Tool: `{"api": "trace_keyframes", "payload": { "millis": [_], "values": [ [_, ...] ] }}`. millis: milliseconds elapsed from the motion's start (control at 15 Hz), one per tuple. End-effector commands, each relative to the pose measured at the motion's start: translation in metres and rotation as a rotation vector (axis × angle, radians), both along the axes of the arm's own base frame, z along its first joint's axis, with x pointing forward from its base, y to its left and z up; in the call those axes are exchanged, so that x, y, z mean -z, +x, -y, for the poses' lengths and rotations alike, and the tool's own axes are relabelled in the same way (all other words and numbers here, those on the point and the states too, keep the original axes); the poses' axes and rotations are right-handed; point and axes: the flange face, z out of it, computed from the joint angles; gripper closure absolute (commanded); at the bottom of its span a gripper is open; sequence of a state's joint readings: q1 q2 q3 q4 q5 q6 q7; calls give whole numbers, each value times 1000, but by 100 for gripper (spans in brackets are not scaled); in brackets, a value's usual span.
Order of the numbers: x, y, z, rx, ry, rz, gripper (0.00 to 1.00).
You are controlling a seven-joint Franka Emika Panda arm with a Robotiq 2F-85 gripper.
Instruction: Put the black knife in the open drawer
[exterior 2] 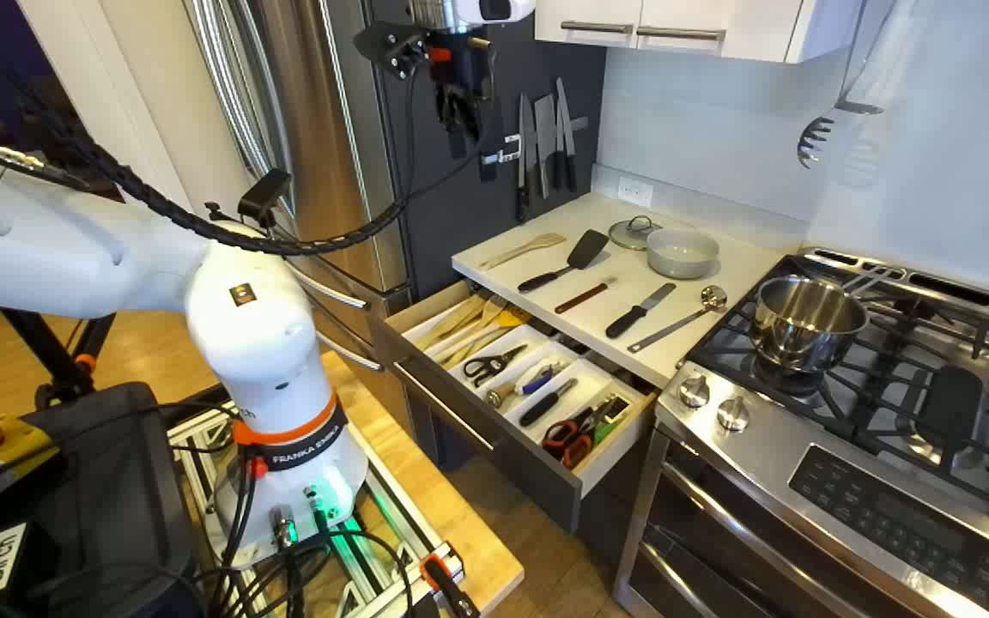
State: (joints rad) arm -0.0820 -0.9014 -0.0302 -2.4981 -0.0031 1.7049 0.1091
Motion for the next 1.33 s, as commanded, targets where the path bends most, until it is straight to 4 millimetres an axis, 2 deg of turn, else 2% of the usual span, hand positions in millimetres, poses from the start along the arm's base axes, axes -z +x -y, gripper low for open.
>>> {"api": "trace_keyframes", "payload": {
  "millis": [0,200,400,533,667,933,1133,1267],
  "values": [
    [-1,0,0,0,0,-1,0],
    [-1,0,0,0,0,-1,0],
    [14,19,4,9,27,26,0],
    [33,42,7,5,39,40,0],
    [63,66,7,-8,83,23,0],
    [135,112,9,-61,131,-71,0],
    [197,132,33,-56,125,-195,0],
    [230,143,47,-2,160,-297,0]
  ]
}}
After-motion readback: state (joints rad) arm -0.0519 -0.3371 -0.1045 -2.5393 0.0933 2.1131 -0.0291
